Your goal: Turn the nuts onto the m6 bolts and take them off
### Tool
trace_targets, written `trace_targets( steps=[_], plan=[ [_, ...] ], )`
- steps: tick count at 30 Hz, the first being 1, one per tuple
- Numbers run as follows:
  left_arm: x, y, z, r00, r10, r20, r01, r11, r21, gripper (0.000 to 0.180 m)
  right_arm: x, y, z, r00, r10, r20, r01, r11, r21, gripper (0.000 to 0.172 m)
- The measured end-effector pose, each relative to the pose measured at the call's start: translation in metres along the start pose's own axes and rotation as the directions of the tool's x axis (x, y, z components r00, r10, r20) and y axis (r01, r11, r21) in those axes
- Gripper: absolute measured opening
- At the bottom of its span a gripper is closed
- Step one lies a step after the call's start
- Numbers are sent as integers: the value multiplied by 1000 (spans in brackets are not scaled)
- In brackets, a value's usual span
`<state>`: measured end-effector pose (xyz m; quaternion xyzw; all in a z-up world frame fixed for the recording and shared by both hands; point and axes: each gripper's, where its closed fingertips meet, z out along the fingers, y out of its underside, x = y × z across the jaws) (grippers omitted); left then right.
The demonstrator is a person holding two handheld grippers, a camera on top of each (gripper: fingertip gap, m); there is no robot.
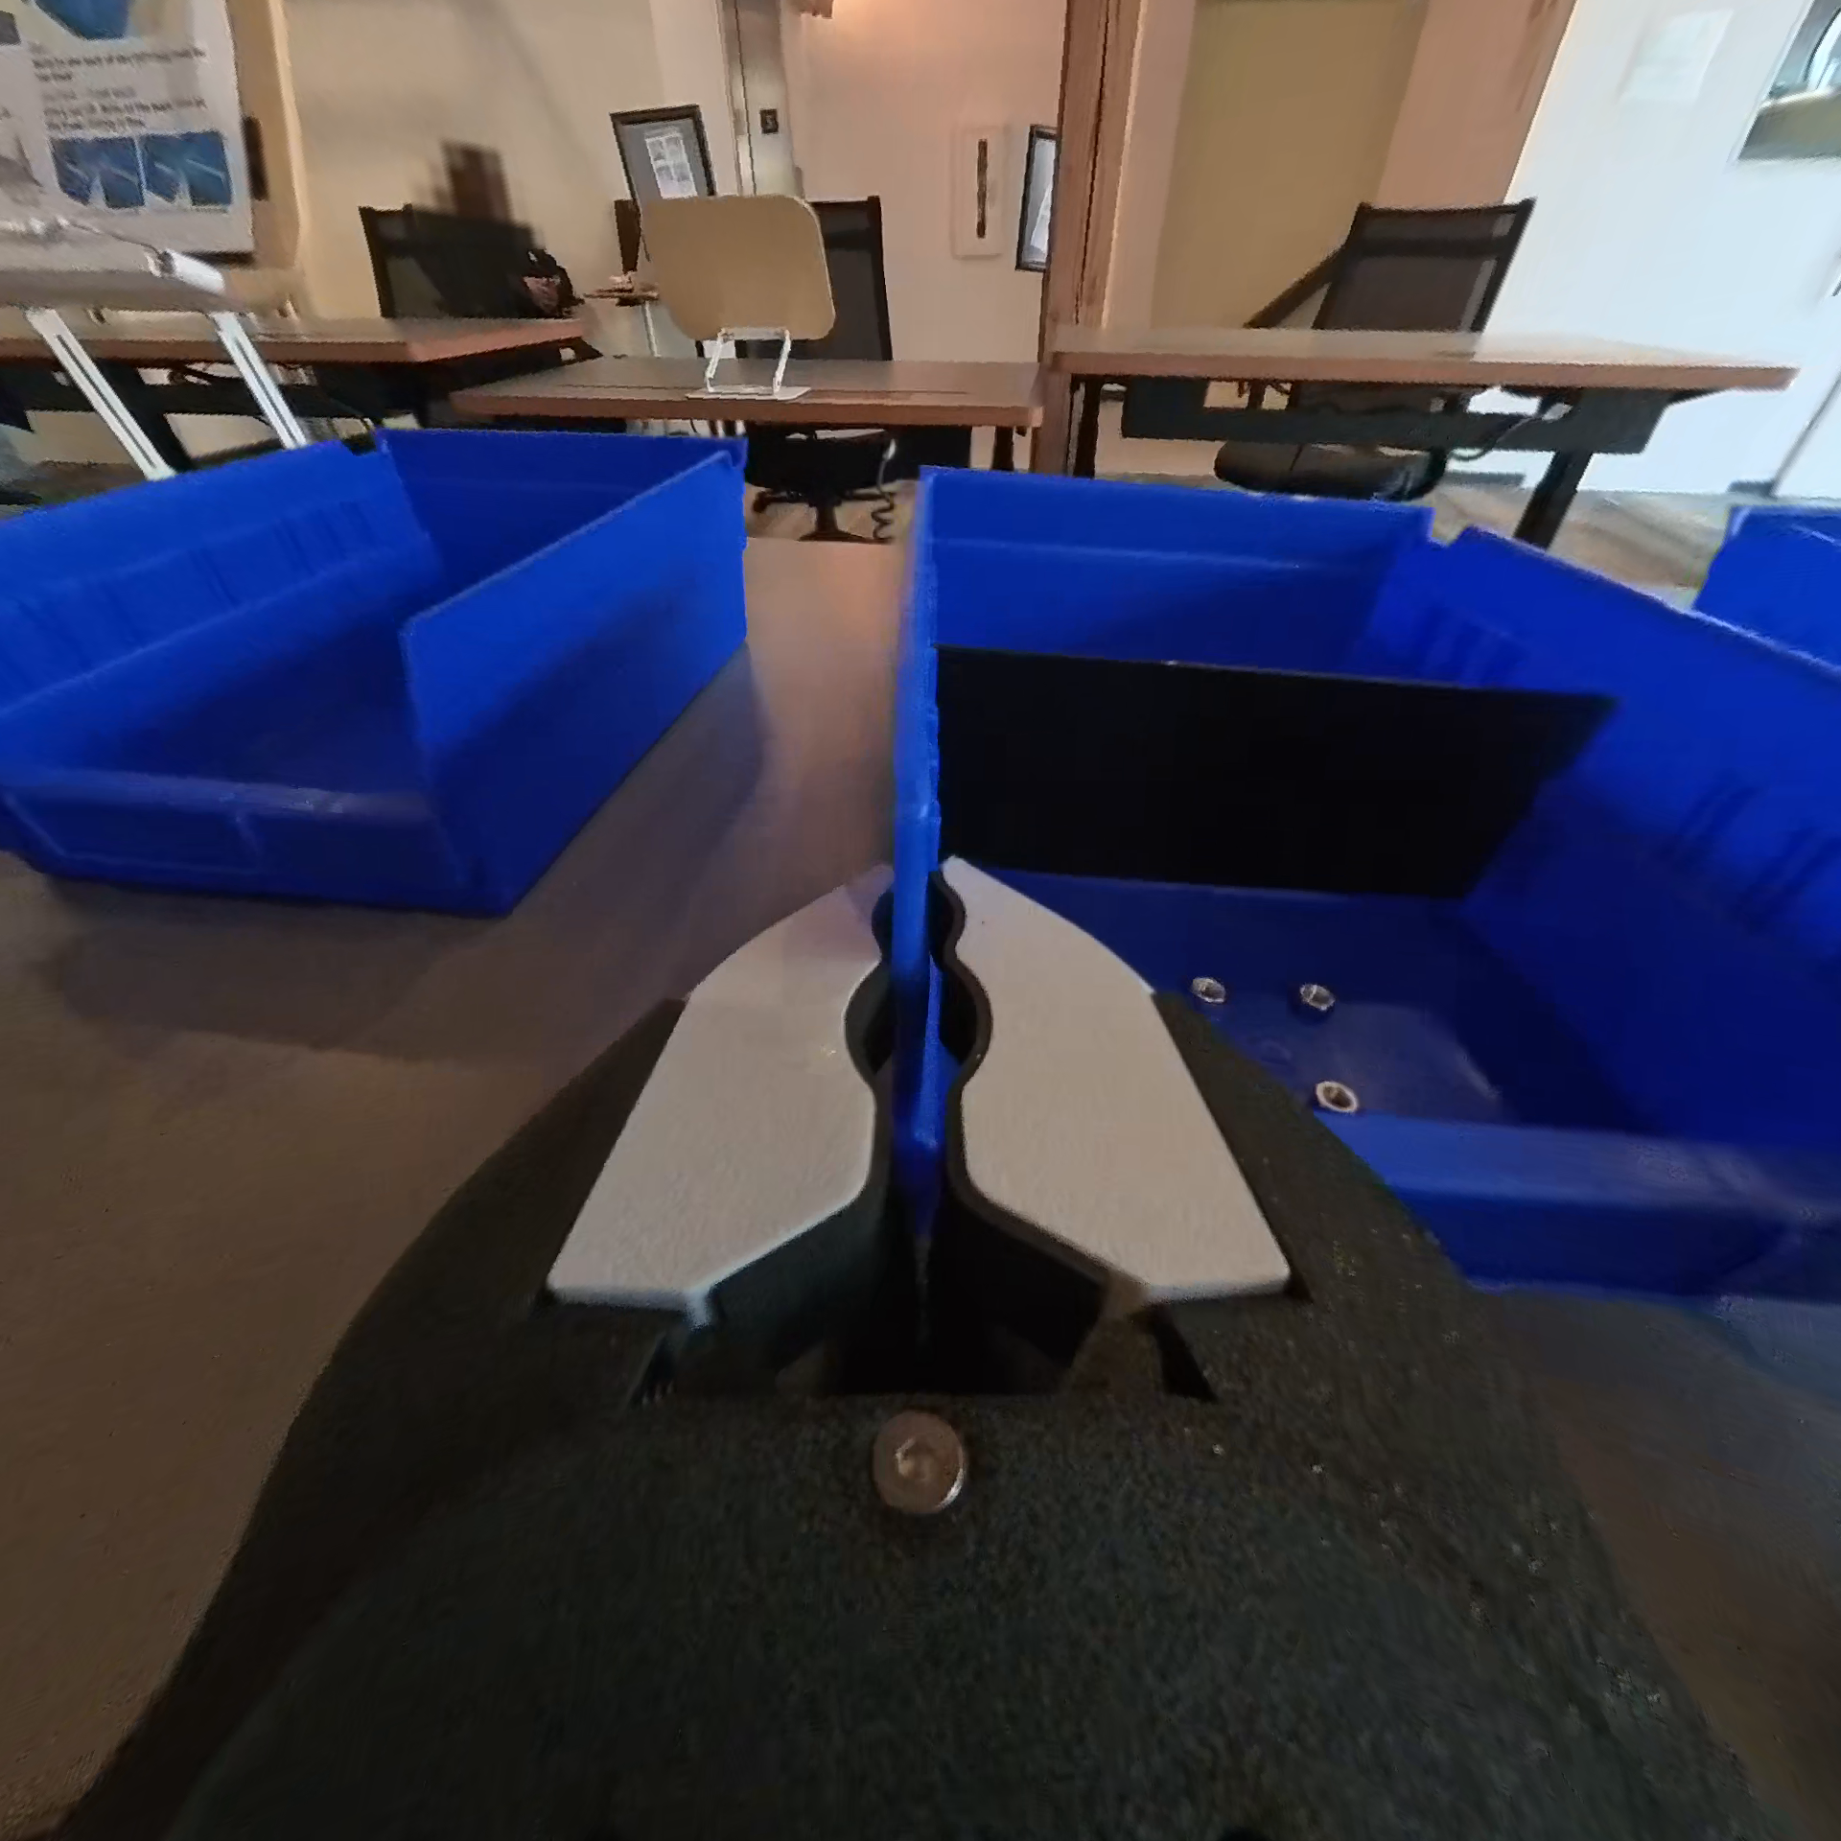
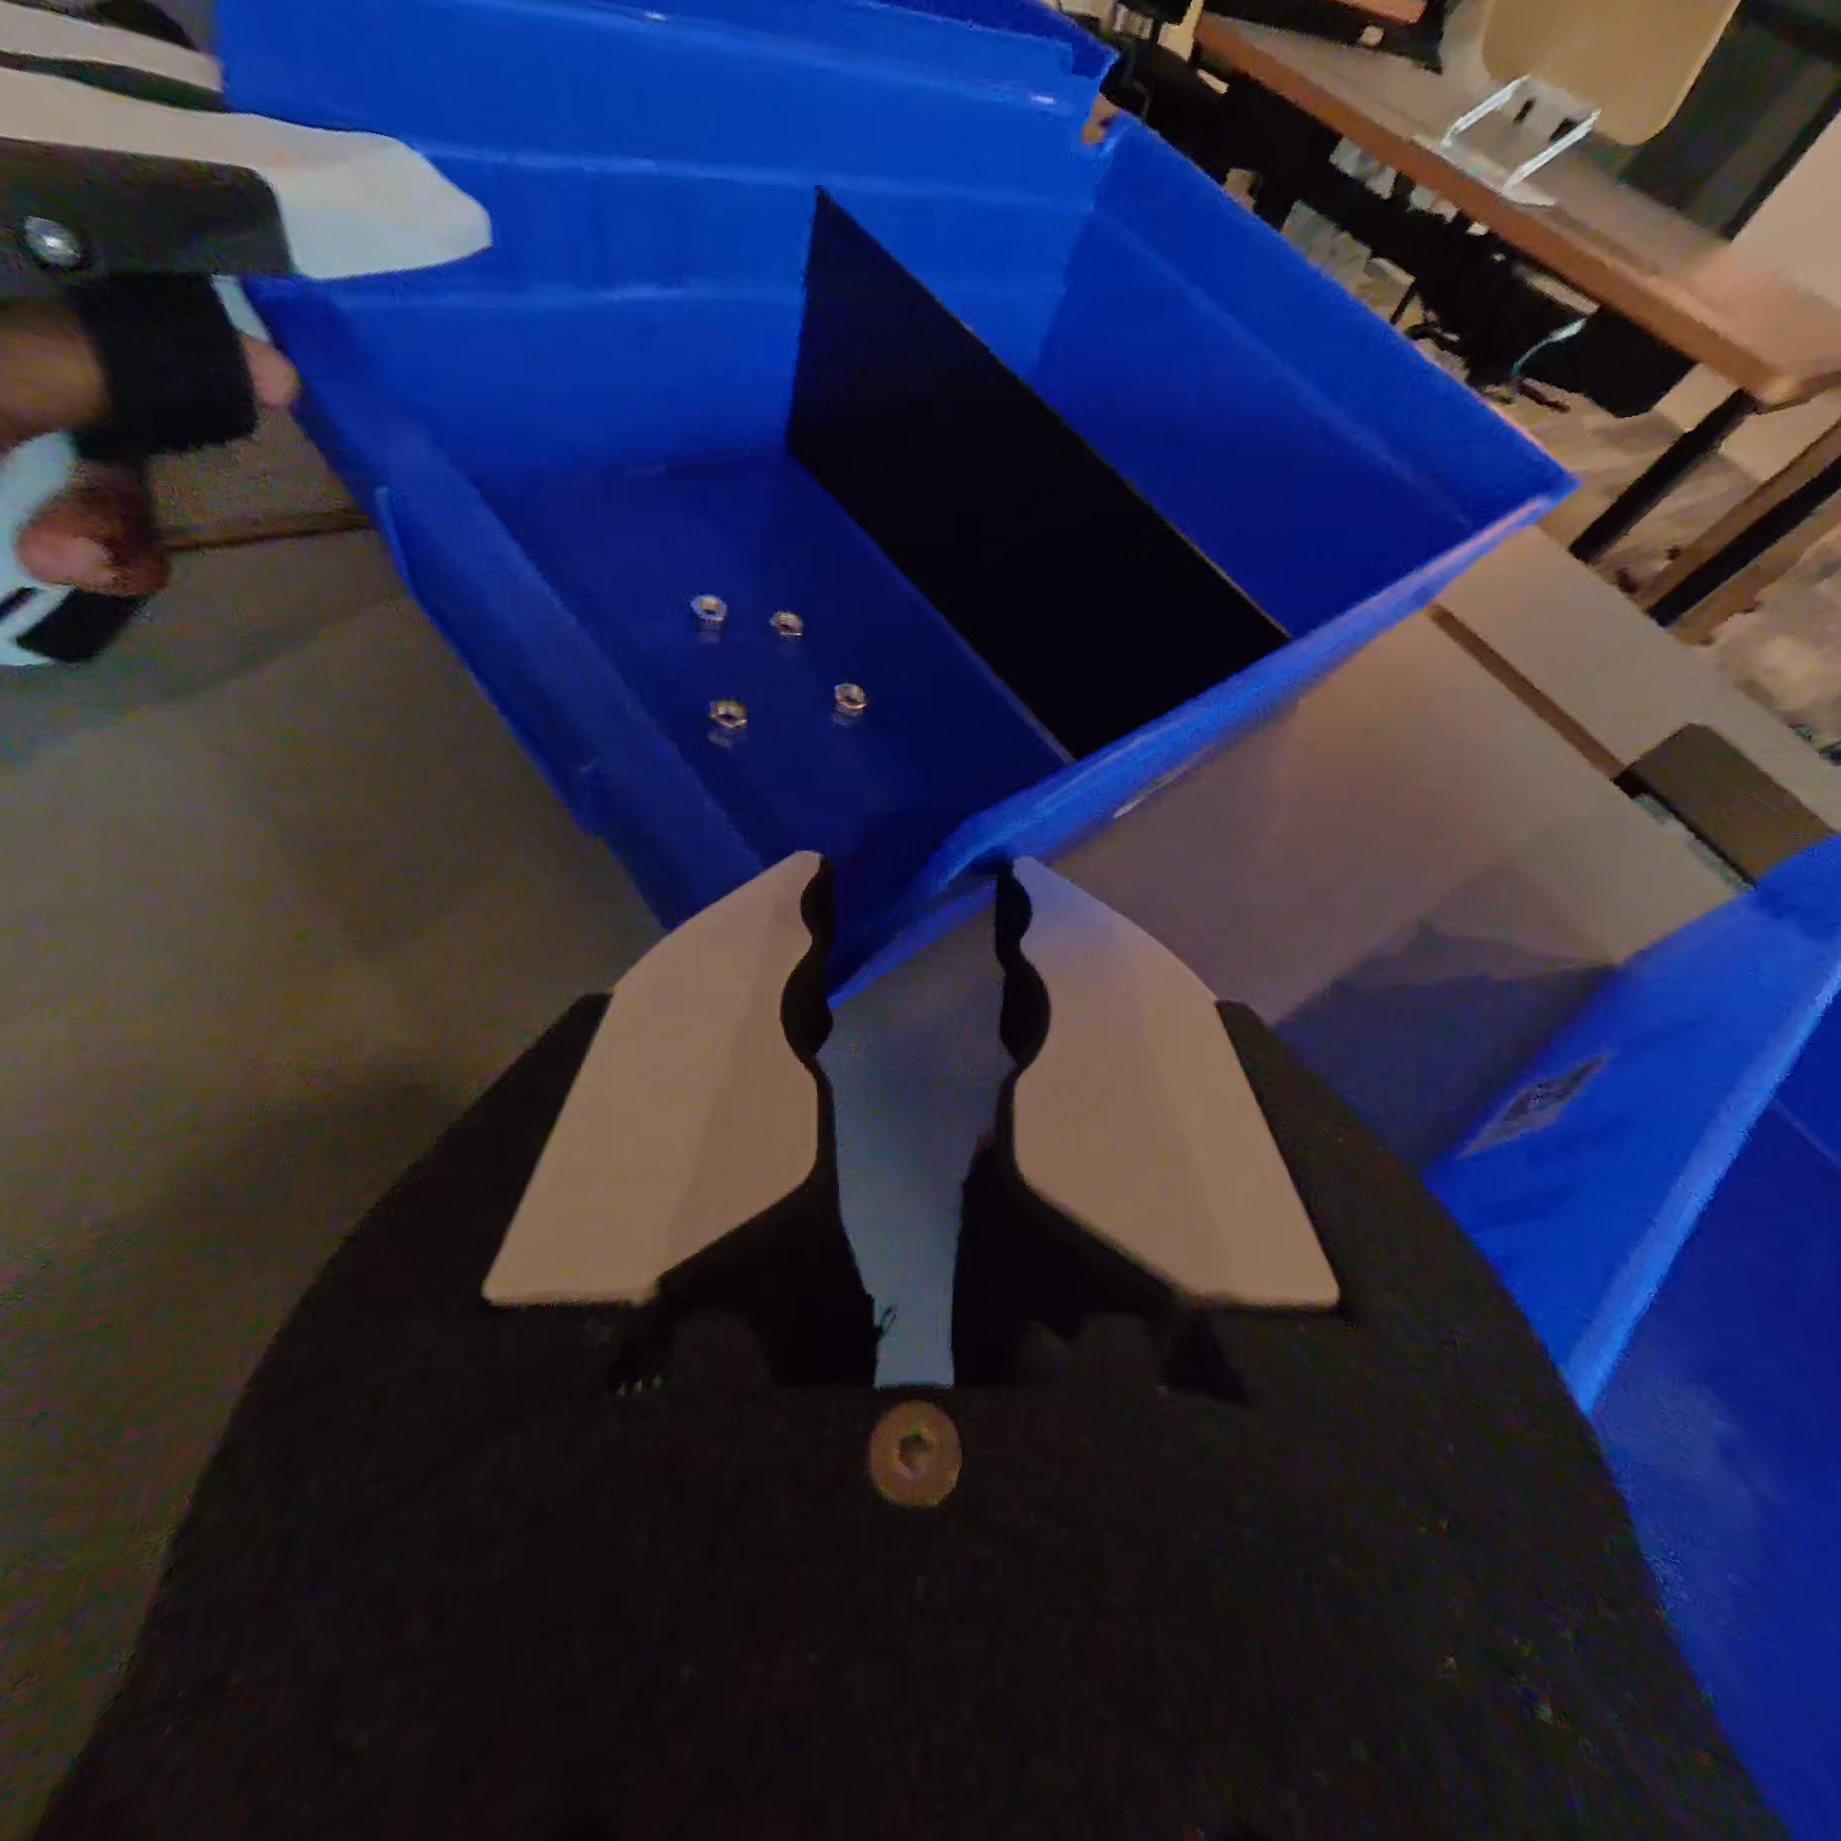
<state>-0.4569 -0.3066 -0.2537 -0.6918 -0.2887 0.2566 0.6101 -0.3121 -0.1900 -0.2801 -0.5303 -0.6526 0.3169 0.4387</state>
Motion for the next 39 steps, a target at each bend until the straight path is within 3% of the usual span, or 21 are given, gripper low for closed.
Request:
trace_targets(
  steps=[13, 18, 26, 30, 33, 36, 39],
  plan=[
    [-7, 16, 41, 996, 86, -4, -86, 988, -128, 21, 1, -3, 21, 996, 88, 32, -88, 996, -5, 50],
    [-1, 22, 46, 989, 148, -17, -149, 974, -170, 29, 5, -1, 26, 995, 98, 26, -98, 995, -15, 61],
    [0, 23, 48, 992, 119, -32, -123, 976, -180, 36, 1, -3, 24, 994, 91, 55, -90, 996, -16, 66],
    [-4, 5, 35, 992, 124, 18, -122, 987, -101, 44, 3, -16, -4, 997, 57, 51, -60, 996, 58, 63],
    [8, -17, 12, 993, 110, 50, -107, 993, -52, 55, -1, -34, -49, 993, 60, 99, -76, 983, 166, 63],
    [50, -35, -17, 994, 109, 3, -109, 994, -28, 60, 17, -38, -98, 995, 70, 76, -87, 965, 248, 63],
    [112, -46, -43, 985, 145, -92, -145, 989, 9, 60, 64, -19, -141, 992, 119, -31, -106, 954, 281, 65]
  ],
)
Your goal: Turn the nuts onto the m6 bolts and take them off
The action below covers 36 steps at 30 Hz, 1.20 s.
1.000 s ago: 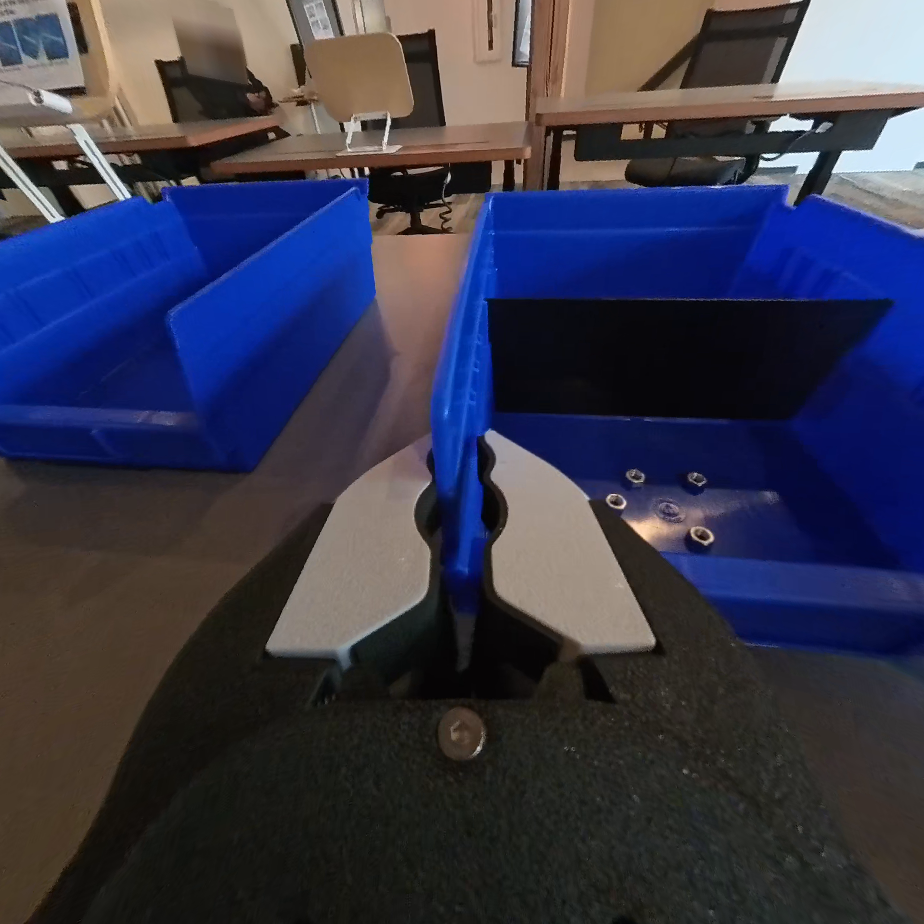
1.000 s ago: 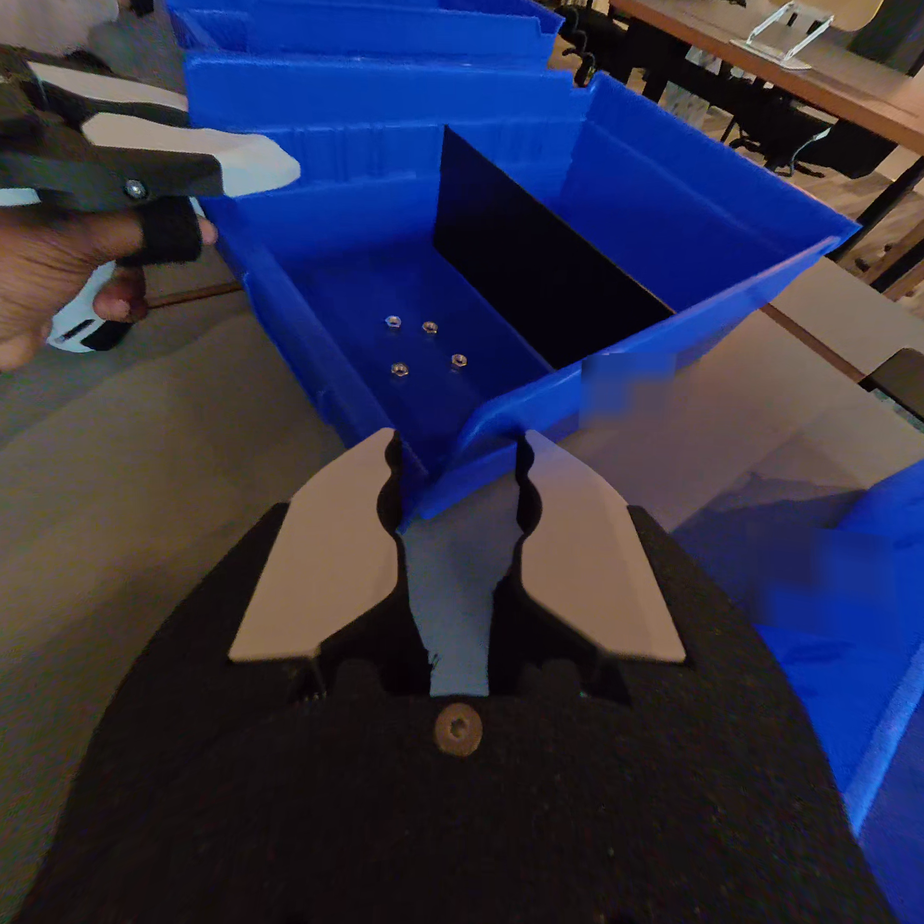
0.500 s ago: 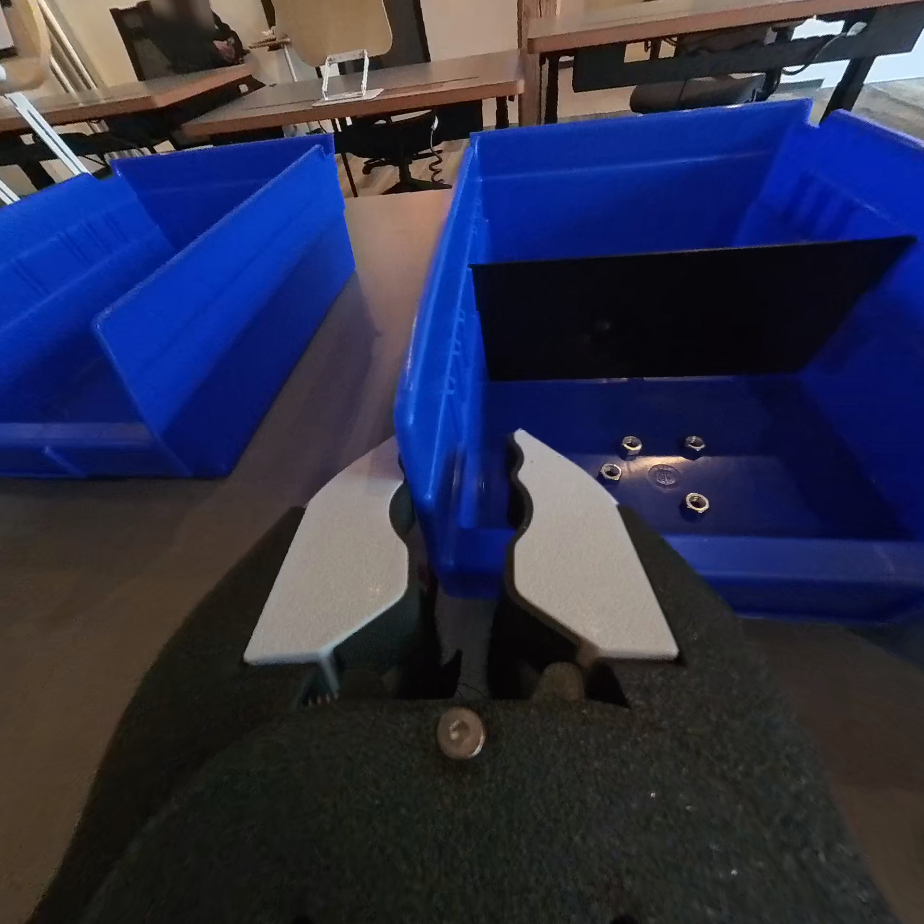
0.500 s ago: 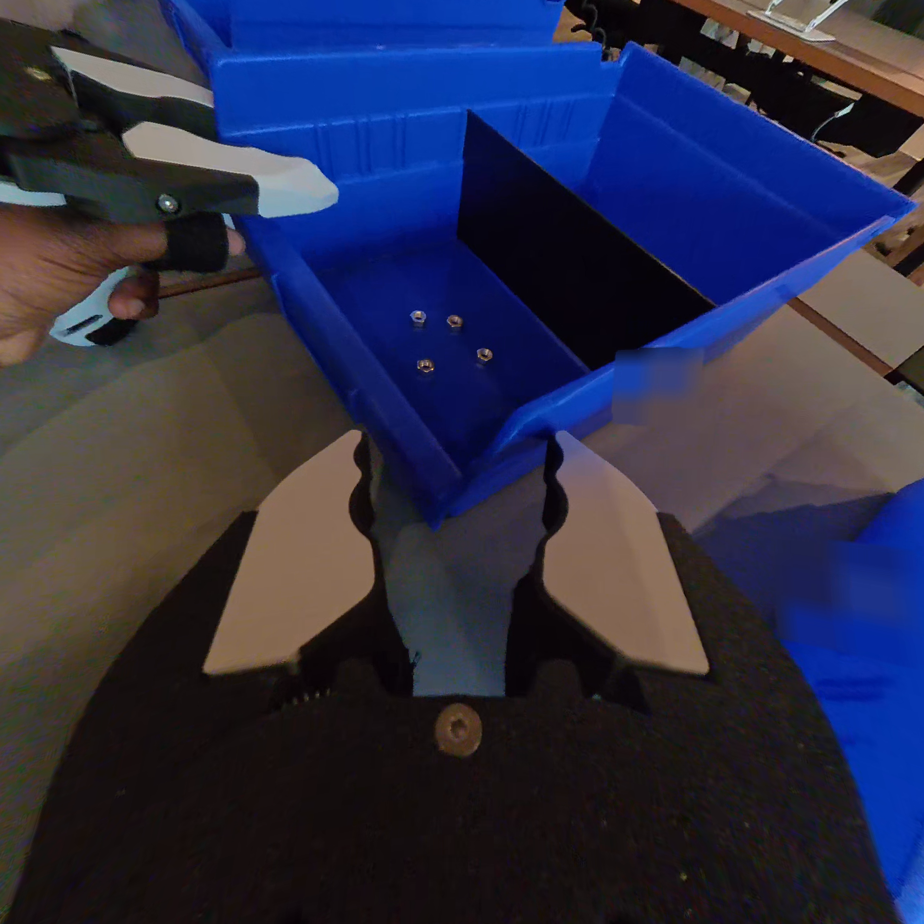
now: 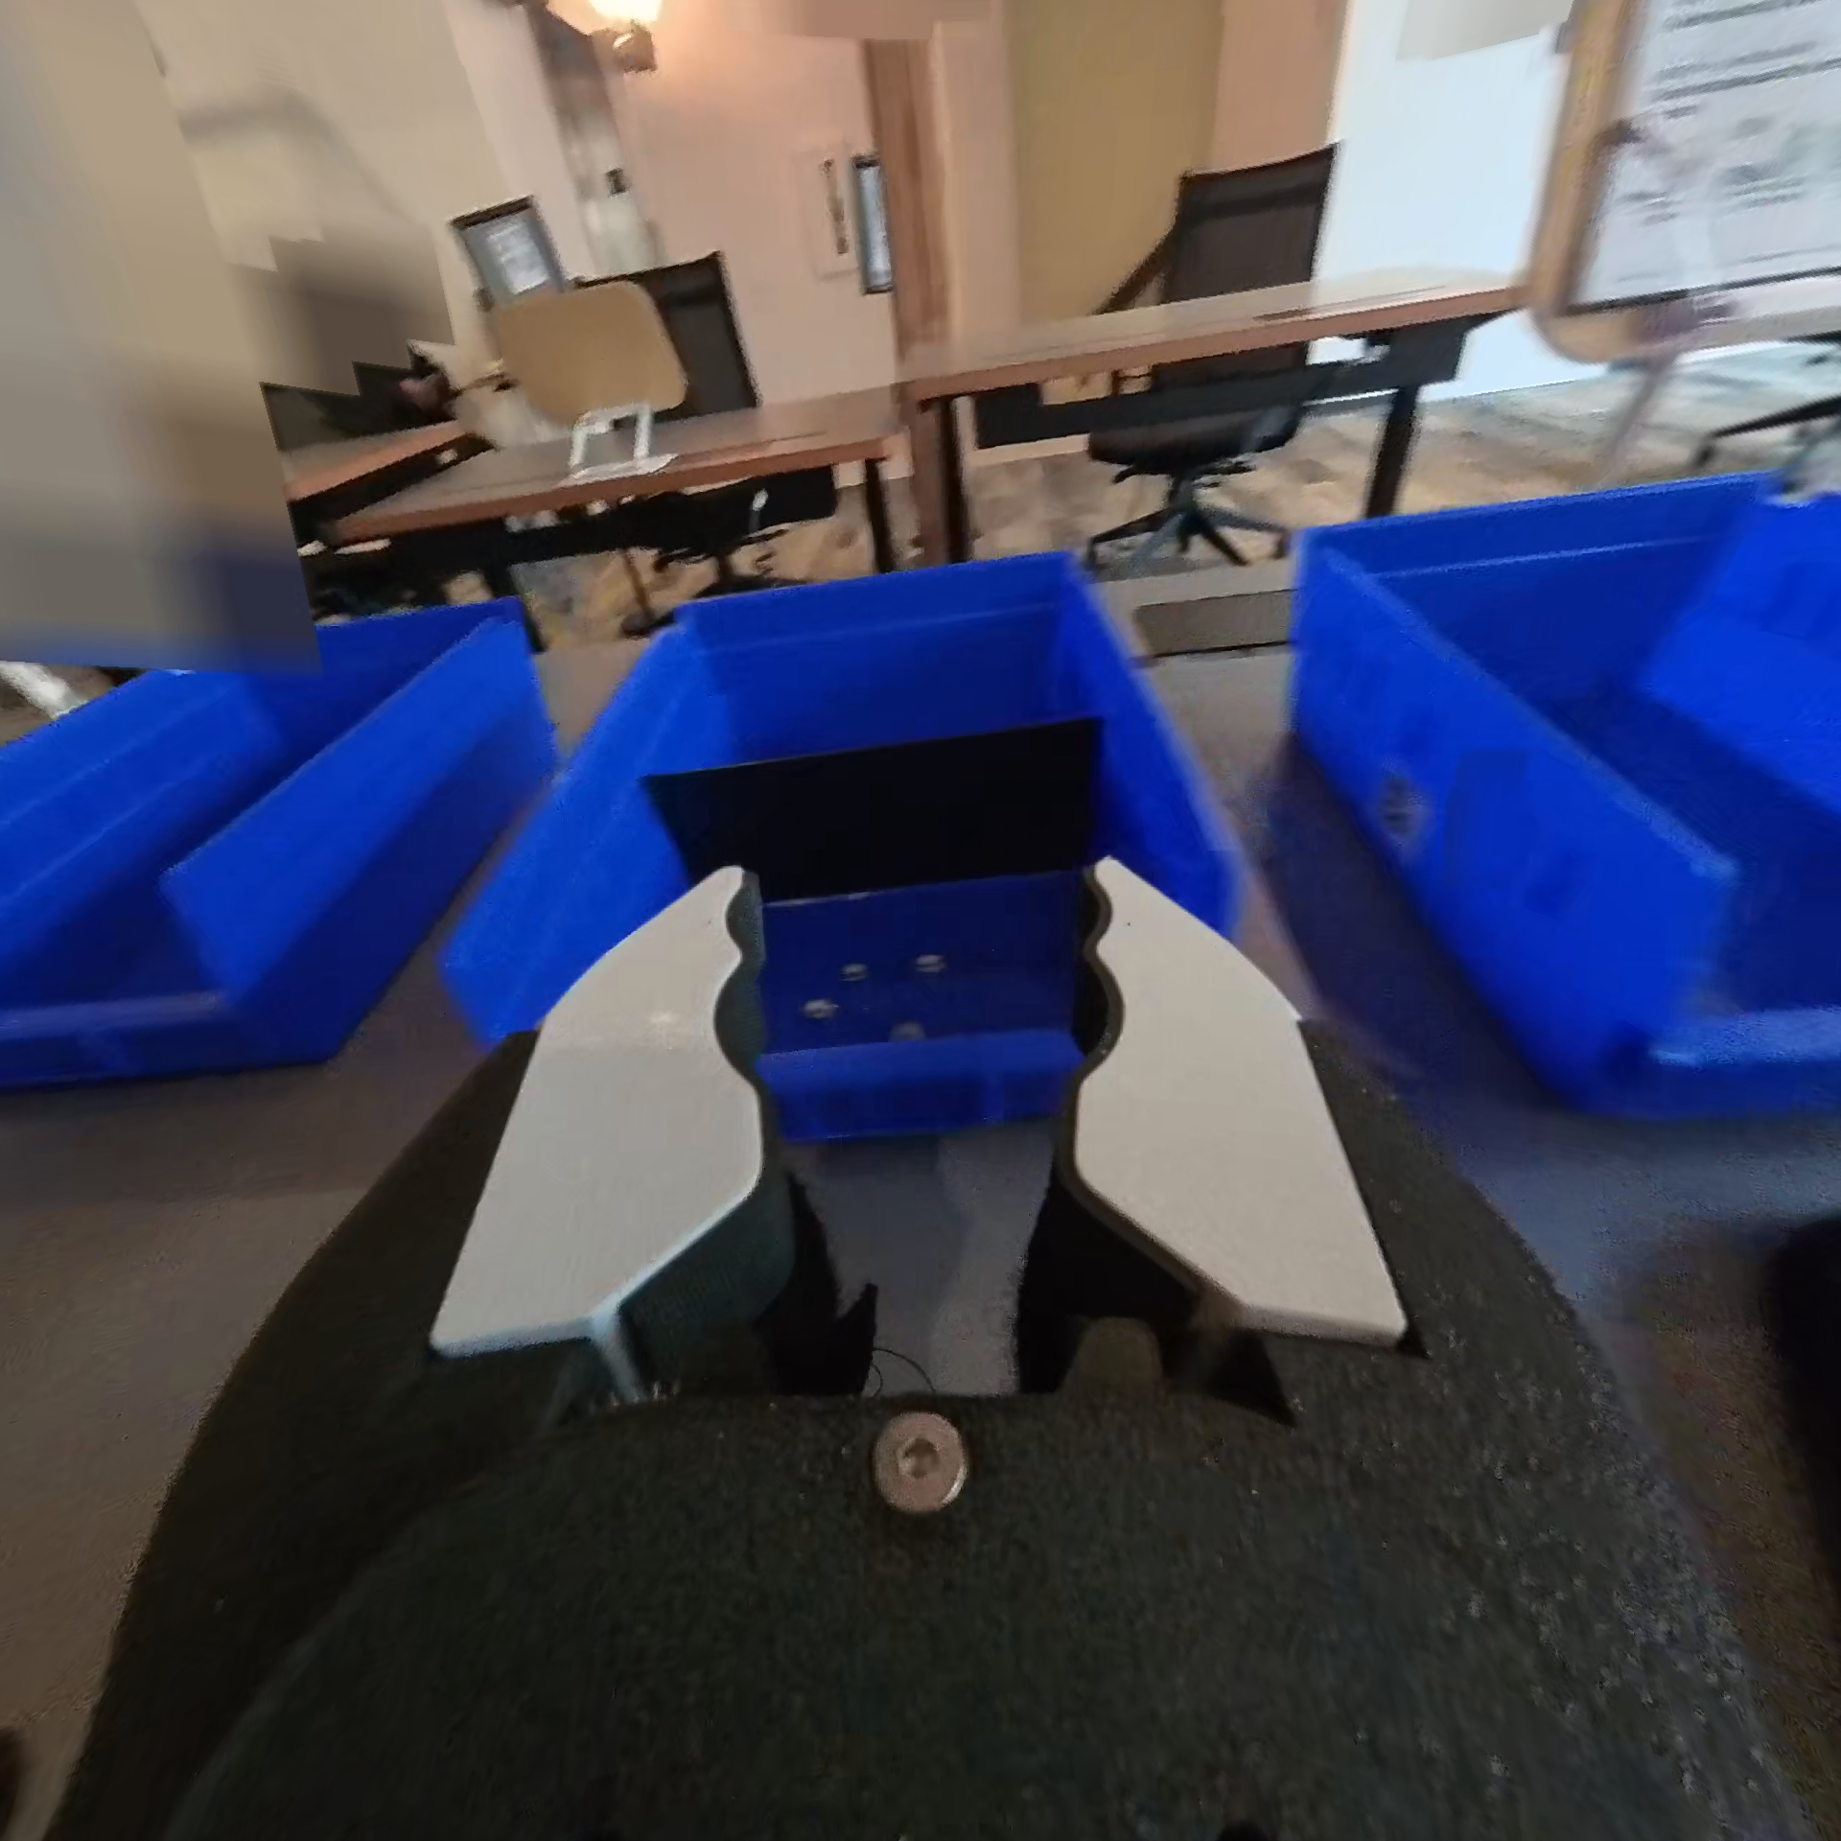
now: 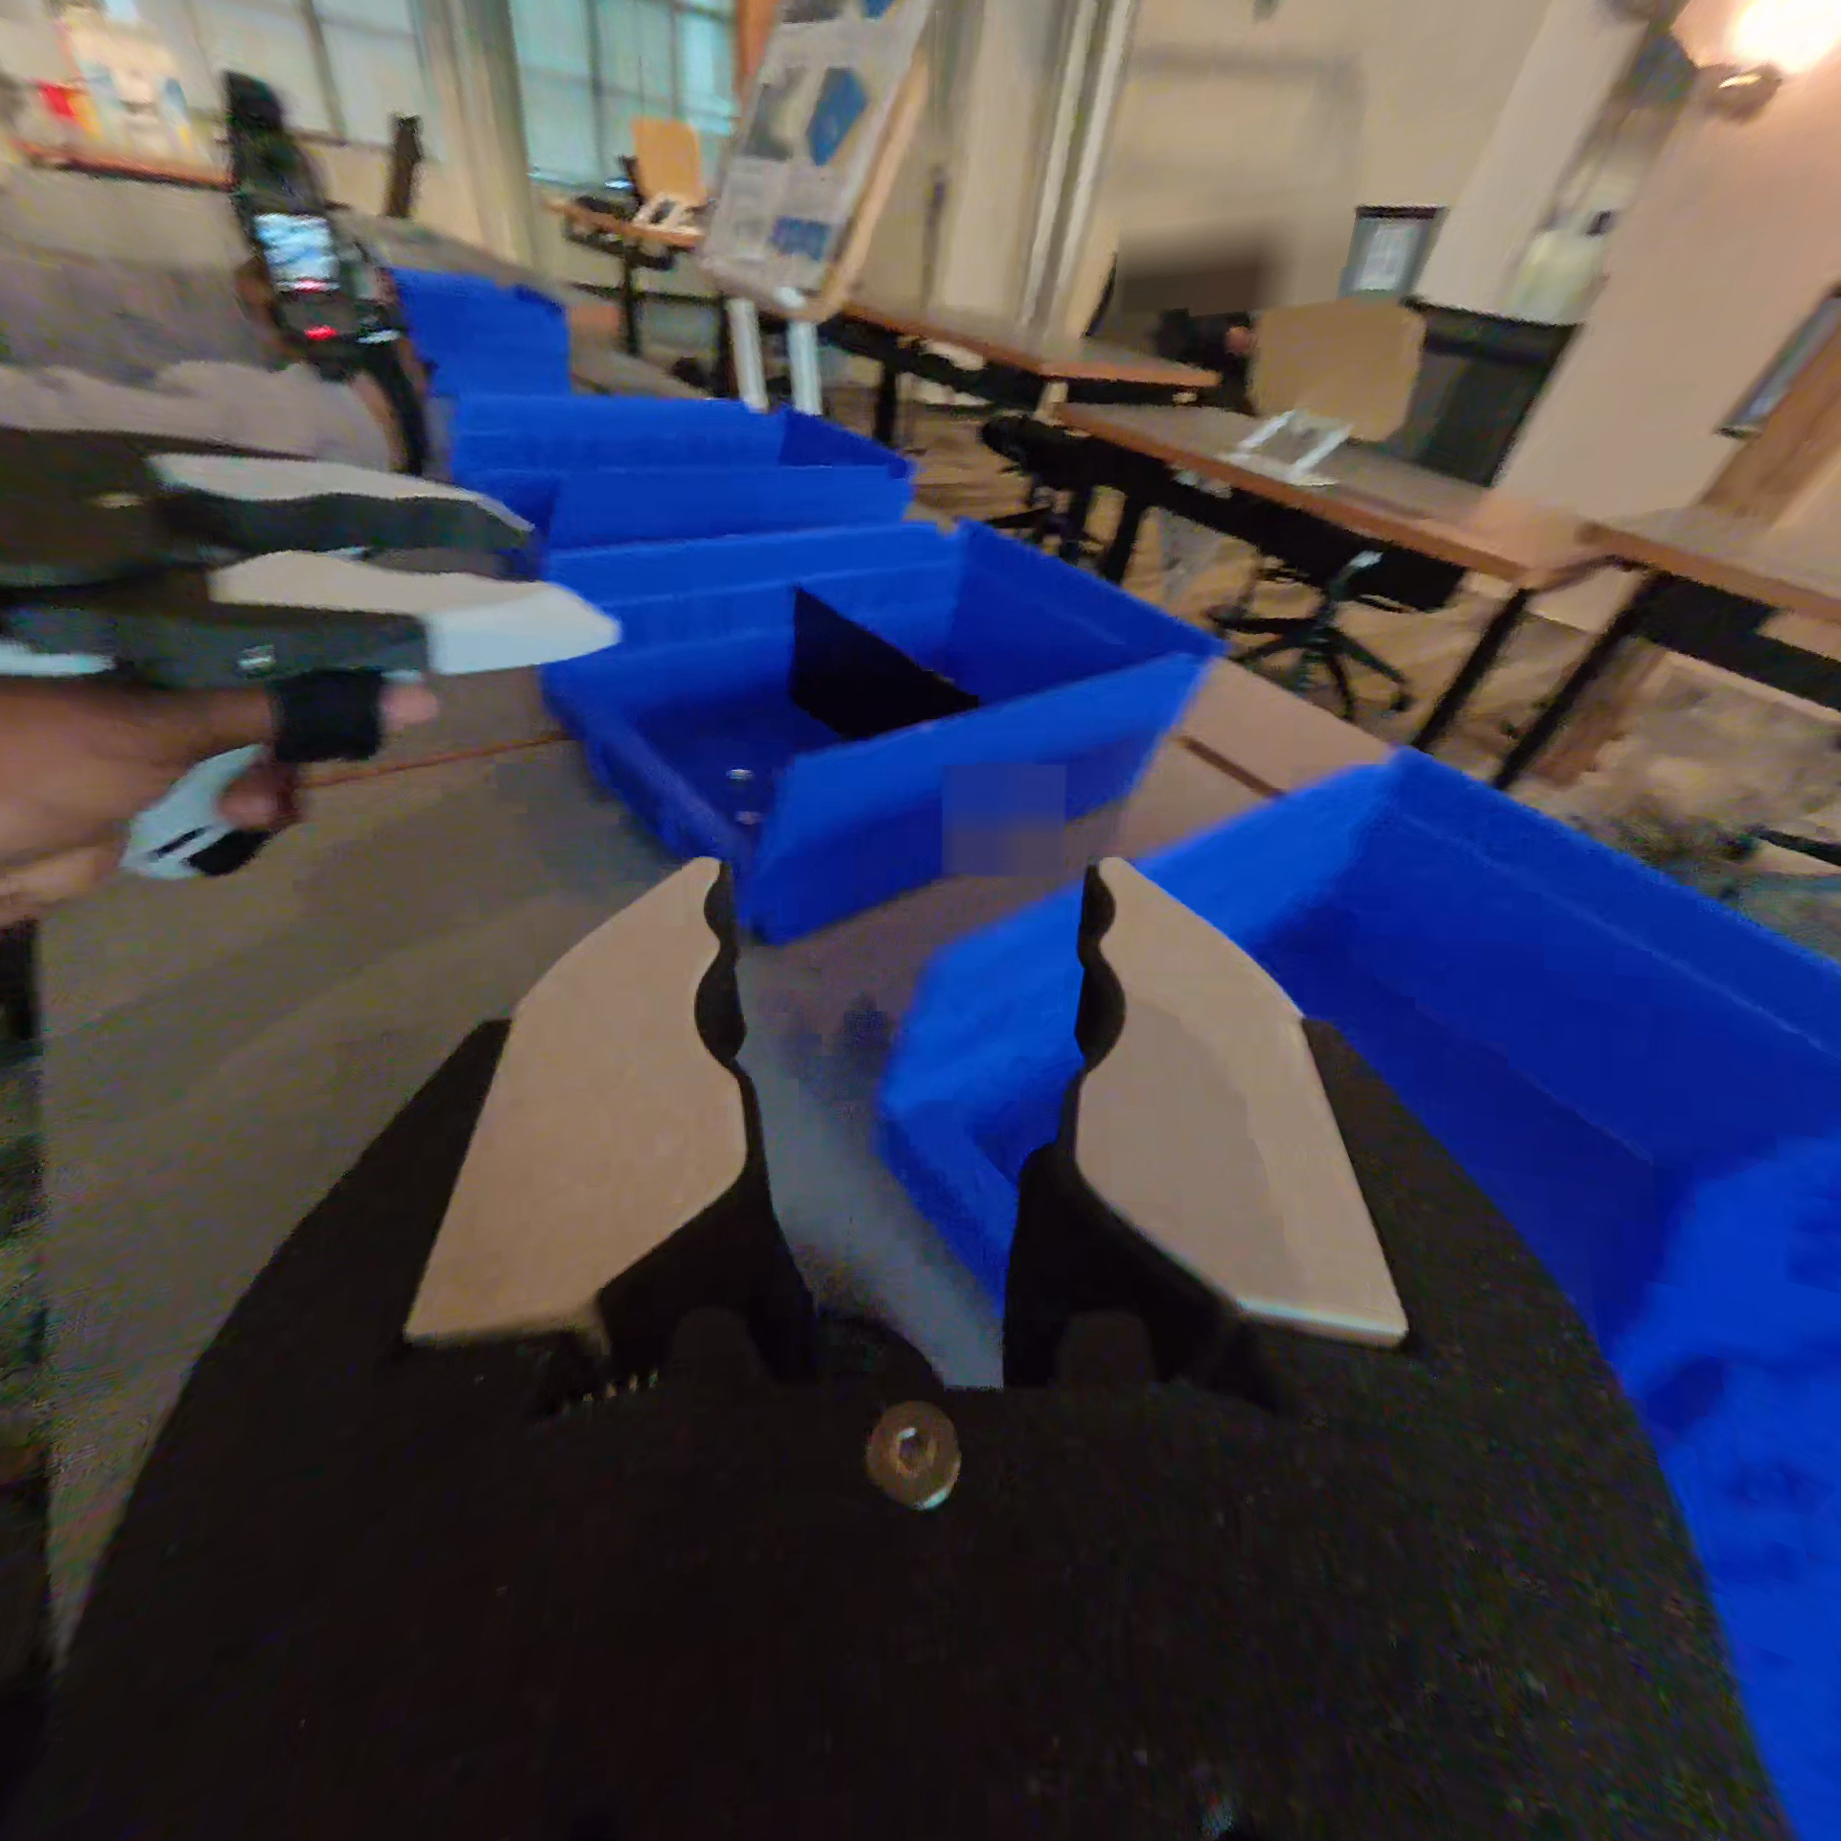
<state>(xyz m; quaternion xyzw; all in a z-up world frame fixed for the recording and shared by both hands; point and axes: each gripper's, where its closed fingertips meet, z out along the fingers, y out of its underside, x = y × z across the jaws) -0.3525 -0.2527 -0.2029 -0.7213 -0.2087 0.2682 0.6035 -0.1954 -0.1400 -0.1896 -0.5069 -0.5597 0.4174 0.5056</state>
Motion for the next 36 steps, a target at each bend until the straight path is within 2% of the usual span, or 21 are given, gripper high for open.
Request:
trace_targets(
  steps=[5, 9, 15, 17, 18, 19, 20, 24, 27, 30, 36],
  plan=[
    [108, -3, -10, 976, 15, -217, -17, 1000, -6, 58, 106, 27, -76, 953, 50, -299, -48, 999, 17, 70],
    [164, 17, 9, 949, 18, -313, -46, 995, -84, 58, 155, 61, -116, 903, 113, -414, -126, 992, -3, 69],
    [196, 40, 40, 929, -34, -369, -37, 982, -186, 54, 165, 108, -109, 905, 161, -393, -227, 965, -128, 65],
    [200, 42, 45, 923, -30, -383, -48, 980, -192, 43, 158, 116, -99, 924, 156, -348, -229, 957, -180, 54],
    [203, 42, 47, 919, -22, -393, -58, 980, -191, 30, 154, 120, -95, 933, 142, -329, -219, 953, -210, 44],
    [204, 42, 48, 921, -12, -390, -66, 980, -187, 16, 151, 124, -91, 943, 114, -312, -196, 950, -243, 26],
    [205, 41, 49, 924, 10, -383, -83, 981, -174, 9, 153, 125, -90, 941, 76, -331, -170, 949, -266, 15],
    [211, 31, 46, 934, 142, -329, -181, 979, -93, 7, 162, 126, -98, 924, -121, -363, -18, 934, -356, 11],
    [222, 13, 37, 939, 145, -313, -158, 987, -19, 6, 165, 122, -113, 933, -76, -352, -37, 952, -304, 10],
    [242, -6, 25, 934, 207, -290, -201, 978, 50, 6, 173, 120, -137, 930, -78, -360, -33, 956, -292, 10],
    [314, -26, 5, 912, 244, -331, -222, 969, 104, 8, 209, 120, -208, 918, -91, -386, -23, 960, -280, 10]
  ],
)
